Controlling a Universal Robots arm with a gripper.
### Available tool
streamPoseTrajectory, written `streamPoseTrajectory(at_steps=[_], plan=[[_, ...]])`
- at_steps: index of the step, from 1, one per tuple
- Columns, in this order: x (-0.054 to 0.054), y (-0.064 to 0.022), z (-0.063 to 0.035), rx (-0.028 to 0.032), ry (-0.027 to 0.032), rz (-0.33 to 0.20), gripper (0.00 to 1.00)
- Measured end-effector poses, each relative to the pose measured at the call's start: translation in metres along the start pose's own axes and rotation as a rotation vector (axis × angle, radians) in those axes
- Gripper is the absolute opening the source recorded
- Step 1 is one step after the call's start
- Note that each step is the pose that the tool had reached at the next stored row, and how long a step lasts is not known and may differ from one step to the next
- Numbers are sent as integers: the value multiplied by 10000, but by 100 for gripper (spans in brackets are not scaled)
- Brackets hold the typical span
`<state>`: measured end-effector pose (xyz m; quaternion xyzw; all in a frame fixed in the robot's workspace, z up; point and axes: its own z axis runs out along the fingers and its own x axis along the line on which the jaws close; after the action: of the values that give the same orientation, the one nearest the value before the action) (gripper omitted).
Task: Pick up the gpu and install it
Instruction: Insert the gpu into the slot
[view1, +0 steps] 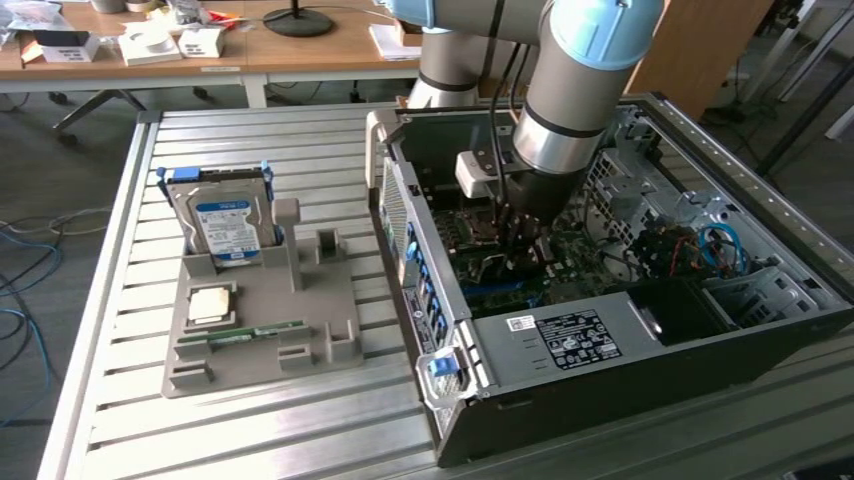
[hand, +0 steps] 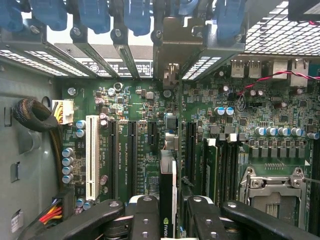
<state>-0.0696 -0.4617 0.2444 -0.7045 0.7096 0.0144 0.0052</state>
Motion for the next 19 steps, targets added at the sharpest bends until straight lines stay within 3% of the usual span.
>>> streamPoseTrajectory(at_steps=[19], plan=[[-1, 9, 0, 0, 0, 18, 26]])
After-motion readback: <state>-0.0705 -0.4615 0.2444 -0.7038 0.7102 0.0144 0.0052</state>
